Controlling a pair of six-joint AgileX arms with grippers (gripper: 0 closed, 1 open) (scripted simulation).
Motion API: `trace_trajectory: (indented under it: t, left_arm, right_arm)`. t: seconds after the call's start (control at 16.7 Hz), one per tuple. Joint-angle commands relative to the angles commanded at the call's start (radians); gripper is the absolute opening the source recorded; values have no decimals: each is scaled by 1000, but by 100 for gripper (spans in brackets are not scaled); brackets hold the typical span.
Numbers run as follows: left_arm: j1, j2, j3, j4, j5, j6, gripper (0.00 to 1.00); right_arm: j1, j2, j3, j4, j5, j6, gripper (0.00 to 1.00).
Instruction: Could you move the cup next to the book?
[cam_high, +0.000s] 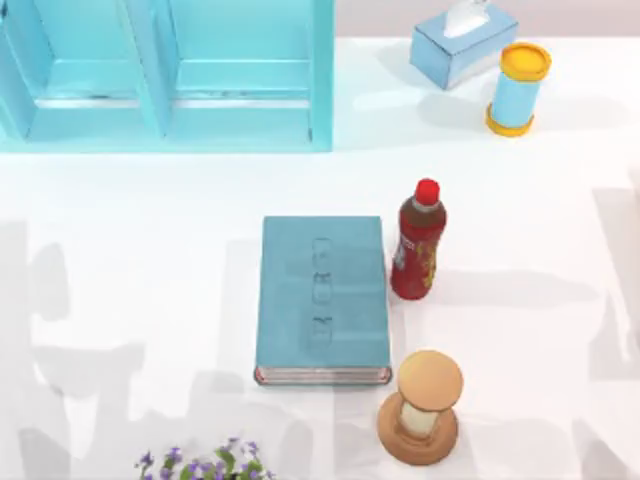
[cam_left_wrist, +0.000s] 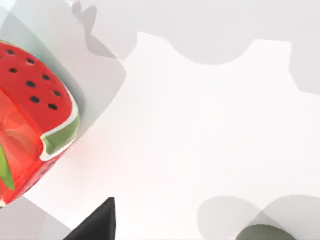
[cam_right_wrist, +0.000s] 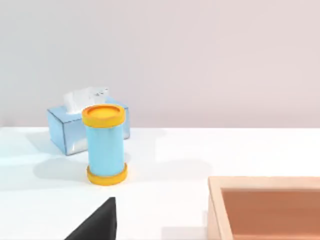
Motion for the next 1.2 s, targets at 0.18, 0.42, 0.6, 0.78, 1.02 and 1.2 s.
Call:
trace_trajectory:
  t: [0.18, 0.42, 0.6, 0.78, 1.02, 1.2]
  left_arm:
    - [116, 173, 134, -155, 7, 286, 100]
    - [281, 310, 276, -314, 15, 579, 100]
    - [387, 368, 352, -389, 20, 747, 100]
    - [455, 387, 395, -426, 25, 838, 100]
    - [469, 386, 403, -432, 25, 853, 100]
    - [465, 385, 398, -427, 25, 852, 100]
  right_arm:
    - [0, 0, 0, 0, 0, 0, 100]
    - [0, 0, 0, 0, 0, 0, 100]
    - [0, 0, 0, 0, 0, 0, 100]
    - [0, 0, 0, 0, 0, 0, 100]
    - [0, 0, 0, 0, 0, 0, 100]
    - [0, 0, 0, 0, 0, 0, 100]
